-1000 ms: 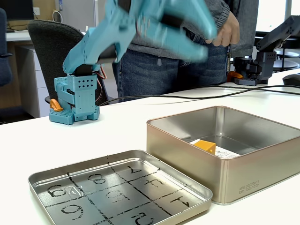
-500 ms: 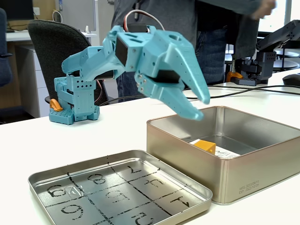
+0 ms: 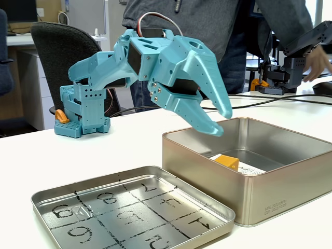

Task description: Grasp a lego block and put it in the bin.

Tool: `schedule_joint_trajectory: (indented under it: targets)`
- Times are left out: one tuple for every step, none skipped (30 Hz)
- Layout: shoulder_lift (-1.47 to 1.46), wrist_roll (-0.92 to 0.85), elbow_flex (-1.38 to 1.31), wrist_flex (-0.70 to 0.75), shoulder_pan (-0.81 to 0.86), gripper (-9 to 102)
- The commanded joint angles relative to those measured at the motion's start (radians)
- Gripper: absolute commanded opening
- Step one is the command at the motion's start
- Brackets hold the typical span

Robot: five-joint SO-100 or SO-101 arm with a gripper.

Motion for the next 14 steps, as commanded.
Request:
schedule_joint_trajectory:
  targets:
    - [0.06, 0.02, -0.031, 0.012, 0.006, 0]
    - [0.058, 0.028, -0.031, 0.012, 0.006, 0]
    - [0.057, 0.035, -0.031, 0.012, 0.006, 0]
    - [0.055, 0.044, -0.031, 0.012, 0.008, 0]
    - [0.052, 0.052, -0.031, 0.012, 0.009, 0]
    - [0.049, 0.06, -0.031, 0.012, 0.009, 0]
    - [0.044, 0.064, -0.031, 0.012, 0.009, 0]
    - [0.041, 0.067, -0.031, 0.012, 0.009, 0]
    - [0.04, 0.069, -0.031, 0.012, 0.009, 0]
    - [0.037, 0.071, -0.031, 0.012, 0.009, 0]
    - [0.035, 0.069, -0.031, 0.012, 0.008, 0]
    - [0.034, 0.067, -0.031, 0.012, 0.006, 0]
    - [0.032, 0.067, -0.031, 0.012, 0.006, 0]
    - [0.031, 0.066, -0.031, 0.012, 0.006, 0]
